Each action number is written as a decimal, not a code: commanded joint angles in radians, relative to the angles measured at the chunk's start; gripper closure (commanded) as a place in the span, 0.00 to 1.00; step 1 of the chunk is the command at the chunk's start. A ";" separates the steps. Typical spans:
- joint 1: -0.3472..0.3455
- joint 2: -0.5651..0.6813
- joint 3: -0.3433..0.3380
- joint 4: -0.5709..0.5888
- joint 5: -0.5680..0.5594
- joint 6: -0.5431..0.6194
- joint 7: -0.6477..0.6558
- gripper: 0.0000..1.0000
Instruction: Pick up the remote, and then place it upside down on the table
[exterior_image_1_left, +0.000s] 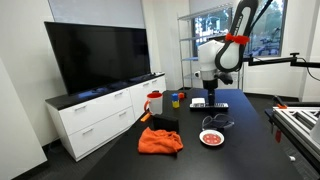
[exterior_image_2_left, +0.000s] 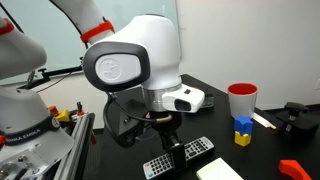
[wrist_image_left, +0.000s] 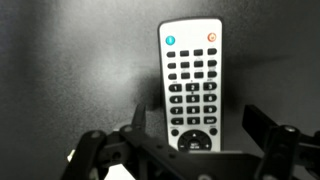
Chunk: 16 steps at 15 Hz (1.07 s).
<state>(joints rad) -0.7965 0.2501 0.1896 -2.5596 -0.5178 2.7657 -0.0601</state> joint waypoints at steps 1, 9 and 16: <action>0.157 -0.110 -0.154 -0.060 0.119 -0.038 -0.128 0.00; 0.369 -0.138 -0.389 -0.109 0.113 -0.042 -0.220 0.00; 0.433 -0.134 -0.453 -0.115 0.106 -0.039 -0.241 0.32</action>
<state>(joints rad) -0.3944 0.1435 -0.2289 -2.6636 -0.4184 2.7238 -0.2473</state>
